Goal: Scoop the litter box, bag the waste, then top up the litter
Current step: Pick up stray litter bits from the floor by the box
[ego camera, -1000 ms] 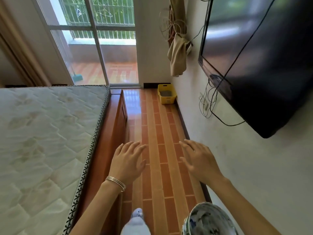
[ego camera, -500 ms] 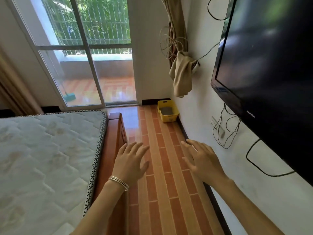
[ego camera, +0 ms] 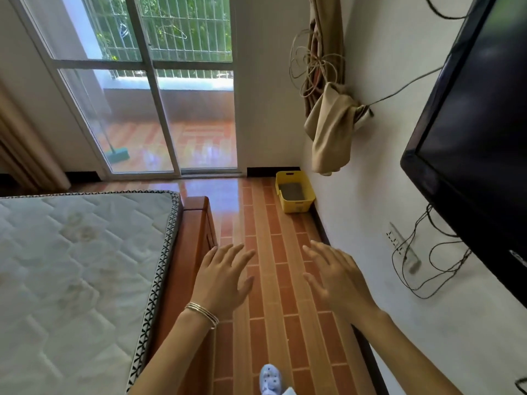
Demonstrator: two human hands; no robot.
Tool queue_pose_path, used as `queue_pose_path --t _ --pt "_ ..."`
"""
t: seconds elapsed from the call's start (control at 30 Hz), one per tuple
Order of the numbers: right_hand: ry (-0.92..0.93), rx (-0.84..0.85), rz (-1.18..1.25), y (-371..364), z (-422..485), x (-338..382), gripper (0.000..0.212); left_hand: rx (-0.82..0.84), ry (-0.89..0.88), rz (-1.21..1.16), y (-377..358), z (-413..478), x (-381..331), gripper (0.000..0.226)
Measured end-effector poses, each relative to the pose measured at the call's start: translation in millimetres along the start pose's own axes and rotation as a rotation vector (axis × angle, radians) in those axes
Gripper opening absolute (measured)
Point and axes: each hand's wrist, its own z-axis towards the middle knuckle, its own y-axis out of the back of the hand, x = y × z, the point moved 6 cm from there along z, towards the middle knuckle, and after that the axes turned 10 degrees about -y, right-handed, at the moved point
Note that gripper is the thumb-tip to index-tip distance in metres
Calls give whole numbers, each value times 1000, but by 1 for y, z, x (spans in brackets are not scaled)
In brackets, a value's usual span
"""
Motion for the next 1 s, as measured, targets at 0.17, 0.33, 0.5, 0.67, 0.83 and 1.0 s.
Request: queue_pose_path --t 0.17,0.33,0.5,0.67,0.83,1.0 --pt "26 20 22 -20 103 -14 52 6 28 20 -8 86 55 51" --pt "67 7 16 -32 203 -23 54 -18 55 16 -14 163 101 51" --pt "78 64 8 -64 260 -25 54 15 60 13 -38 204 138 51" --pt "41 145 -16 -111 307 -29 56 61 46 16 -69 242 186 51" --pt "5 140 -45 -143 386 -20 60 47 3 8 -85 303 261 51" --pt "-43 55 -39 -151 483 5 52 50 -70 5 -83 378 345 52"
